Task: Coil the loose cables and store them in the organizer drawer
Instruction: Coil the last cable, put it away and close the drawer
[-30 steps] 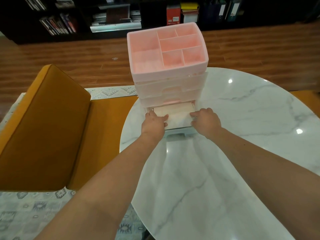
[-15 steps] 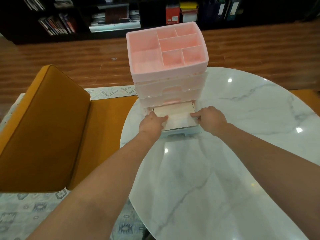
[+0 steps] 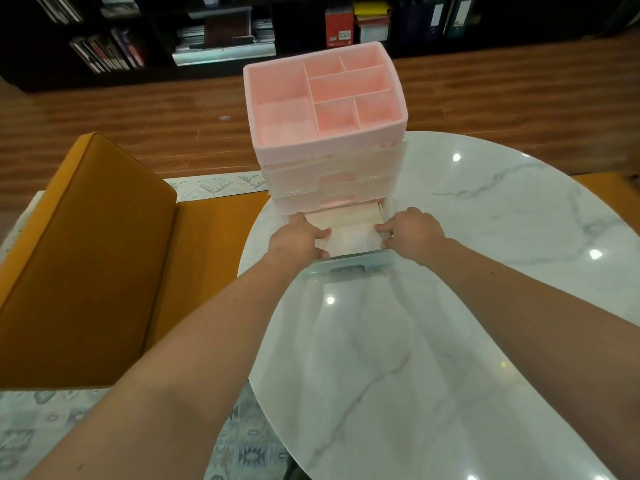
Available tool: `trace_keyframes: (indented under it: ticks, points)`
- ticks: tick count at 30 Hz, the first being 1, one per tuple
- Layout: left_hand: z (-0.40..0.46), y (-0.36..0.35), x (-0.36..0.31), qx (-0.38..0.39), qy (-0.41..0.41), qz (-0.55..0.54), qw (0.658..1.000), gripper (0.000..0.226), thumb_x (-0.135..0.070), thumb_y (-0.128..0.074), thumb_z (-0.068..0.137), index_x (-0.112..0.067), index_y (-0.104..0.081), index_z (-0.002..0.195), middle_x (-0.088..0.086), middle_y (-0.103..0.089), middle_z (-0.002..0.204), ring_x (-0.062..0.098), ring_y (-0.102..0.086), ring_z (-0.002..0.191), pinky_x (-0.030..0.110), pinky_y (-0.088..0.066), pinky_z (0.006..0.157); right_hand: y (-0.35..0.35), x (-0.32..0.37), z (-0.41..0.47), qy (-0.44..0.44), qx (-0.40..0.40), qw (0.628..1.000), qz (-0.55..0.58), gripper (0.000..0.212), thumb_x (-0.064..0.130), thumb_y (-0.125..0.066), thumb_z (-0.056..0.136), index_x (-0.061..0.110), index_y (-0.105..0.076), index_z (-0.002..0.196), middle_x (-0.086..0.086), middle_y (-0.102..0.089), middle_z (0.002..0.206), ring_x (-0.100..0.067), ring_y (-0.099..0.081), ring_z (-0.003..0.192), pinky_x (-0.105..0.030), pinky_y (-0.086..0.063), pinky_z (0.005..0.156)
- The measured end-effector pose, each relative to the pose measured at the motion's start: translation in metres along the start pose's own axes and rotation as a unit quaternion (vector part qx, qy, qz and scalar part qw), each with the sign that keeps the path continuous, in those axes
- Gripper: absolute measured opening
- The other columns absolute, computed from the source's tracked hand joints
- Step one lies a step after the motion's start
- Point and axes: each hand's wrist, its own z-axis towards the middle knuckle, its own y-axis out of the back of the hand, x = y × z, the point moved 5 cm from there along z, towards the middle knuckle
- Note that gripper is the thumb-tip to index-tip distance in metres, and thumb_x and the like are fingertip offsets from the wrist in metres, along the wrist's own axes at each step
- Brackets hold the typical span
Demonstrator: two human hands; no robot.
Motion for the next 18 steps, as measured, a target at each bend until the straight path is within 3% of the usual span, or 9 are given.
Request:
trace_keyframes:
  ticks: [5,7,13,18]
  points:
    - [-0.002,-0.003,-0.008,0.008,0.003,0.067,0.998,0.064,-0.009,-0.061,0.094,-0.037,-0.038,0.147,0.012,-0.027,0.153,0.03,-0.054,0.118,0.034,-0.051,0.096,-0.009,0.004,0.012,0.003,-0.025,0.997,-0.074,0.031,0.028,-0.048,0.094,0.033,-0.063,0.121,0.003,-0.063,0.107,-0.019,-0.056,0.103,-0.027,-0.032,0.077]
    - [-0.004,0.002,-0.011,0.02,0.008,0.083,0.996,0.068,-0.002,-0.056,0.094,-0.036,-0.034,0.15,0.013,-0.025,0.154,0.031,-0.053,0.12,0.035,-0.051,0.097,-0.01,0.004,0.014,0.013,-0.03,0.995,-0.096,0.037,0.02,-0.046,0.092,0.033,-0.06,0.123,0.005,-0.065,0.106,-0.018,-0.059,0.099,-0.027,-0.029,0.076]
    - [-0.01,0.007,-0.01,-0.018,0.002,0.14,0.99,0.071,-0.005,-0.06,0.092,-0.044,-0.036,0.146,0.01,-0.041,0.146,0.026,-0.058,0.112,0.031,-0.055,0.085,-0.007,-0.005,0.015,0.004,-0.031,0.999,-0.03,0.035,0.017,-0.054,0.089,0.027,-0.055,0.123,0.006,-0.068,0.107,-0.017,-0.061,0.101,-0.028,-0.035,0.083]
    - [-0.011,-0.001,-0.007,-0.018,0.017,0.065,0.998,0.059,-0.006,-0.053,0.097,-0.035,-0.04,0.147,0.012,-0.047,0.142,0.031,-0.058,0.111,0.033,-0.052,0.089,-0.01,-0.006,0.015,-0.013,-0.037,0.999,-0.02,0.027,0.024,-0.063,0.087,0.019,-0.062,0.114,0.002,-0.068,0.106,-0.02,-0.062,0.099,-0.029,-0.042,0.085]
